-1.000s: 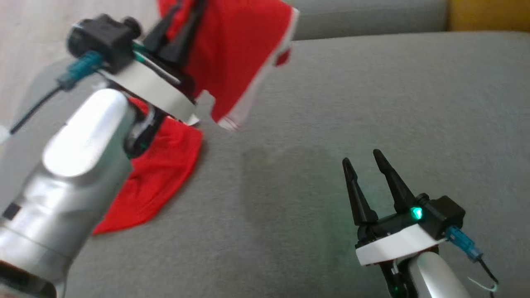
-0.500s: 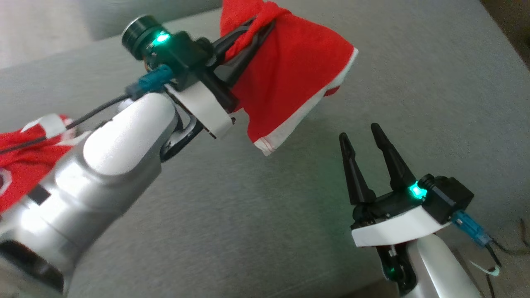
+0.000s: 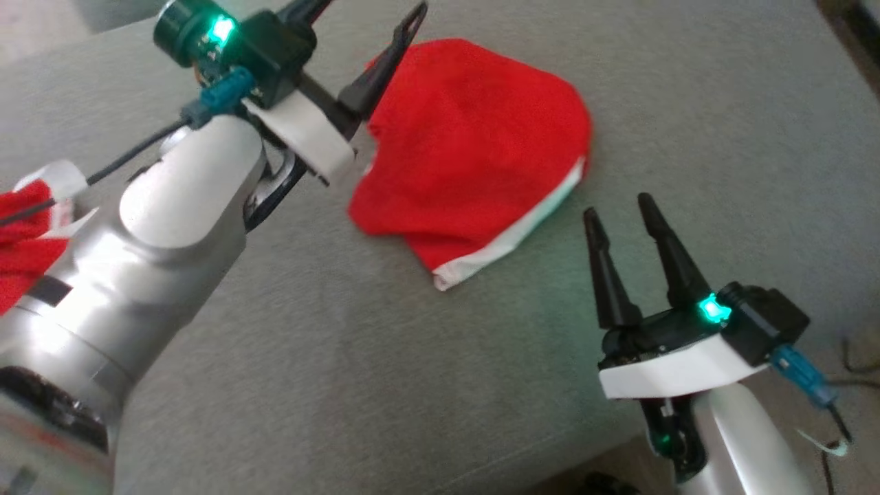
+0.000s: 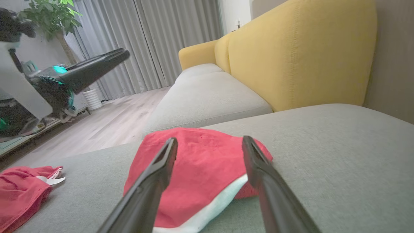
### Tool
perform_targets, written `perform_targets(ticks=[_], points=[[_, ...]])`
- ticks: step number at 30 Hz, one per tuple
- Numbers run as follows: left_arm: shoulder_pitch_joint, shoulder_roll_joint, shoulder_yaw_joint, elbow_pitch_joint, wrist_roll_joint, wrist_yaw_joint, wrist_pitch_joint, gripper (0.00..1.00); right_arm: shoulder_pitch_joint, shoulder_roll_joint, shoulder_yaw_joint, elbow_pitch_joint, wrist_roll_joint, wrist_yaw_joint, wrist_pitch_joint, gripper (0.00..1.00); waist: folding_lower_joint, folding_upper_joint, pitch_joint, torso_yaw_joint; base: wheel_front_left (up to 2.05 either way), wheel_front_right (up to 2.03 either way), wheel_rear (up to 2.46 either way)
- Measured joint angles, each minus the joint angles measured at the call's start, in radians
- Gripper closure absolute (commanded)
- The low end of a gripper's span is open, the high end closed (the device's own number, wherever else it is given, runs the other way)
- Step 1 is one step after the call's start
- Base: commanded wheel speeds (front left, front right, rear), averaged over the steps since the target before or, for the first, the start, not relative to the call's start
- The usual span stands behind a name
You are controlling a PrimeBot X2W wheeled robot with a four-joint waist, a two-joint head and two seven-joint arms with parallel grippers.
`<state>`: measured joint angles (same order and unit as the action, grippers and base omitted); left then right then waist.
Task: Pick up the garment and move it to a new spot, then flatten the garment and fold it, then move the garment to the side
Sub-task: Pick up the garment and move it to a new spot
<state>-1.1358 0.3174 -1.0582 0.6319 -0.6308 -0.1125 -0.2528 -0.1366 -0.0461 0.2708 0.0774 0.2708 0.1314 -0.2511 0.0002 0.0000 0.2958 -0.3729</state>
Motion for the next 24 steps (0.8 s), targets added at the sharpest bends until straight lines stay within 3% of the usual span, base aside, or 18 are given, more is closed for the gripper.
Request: perform_targets(ticks=[6, 19, 24], points=[[0.102, -0.006, 0.142, -0.097, 0.016, 0.045, -0.004, 0.0, -0.002, 0.0, -0.054, 0.01, -0.037, 0.0, 0.0, 0.0, -0.0001, 0.0, -0.033, 0.106, 0.0, 0.0, 0.0], [0.628, -0.005, 0.41, -0.375, 0.16, 0.271, -0.004, 0.0, 0.045, 0.0, -0.174, 0.044, -0.114, 0.0, 0.0, 0.0, -0.0003, 0.0, -0.15, 0.331, 0.0, 0.0, 0.0], [0.851, -0.049, 0.484, -0.456, 0.22, 0.298, -0.004, 0.0, 0.085, 0.0, -0.186, 0.055, -0.124, 0.0, 0.0, 0.0, -0.0003, 0.0, -0.192, 0.379, 0.0, 0.0, 0.0]])
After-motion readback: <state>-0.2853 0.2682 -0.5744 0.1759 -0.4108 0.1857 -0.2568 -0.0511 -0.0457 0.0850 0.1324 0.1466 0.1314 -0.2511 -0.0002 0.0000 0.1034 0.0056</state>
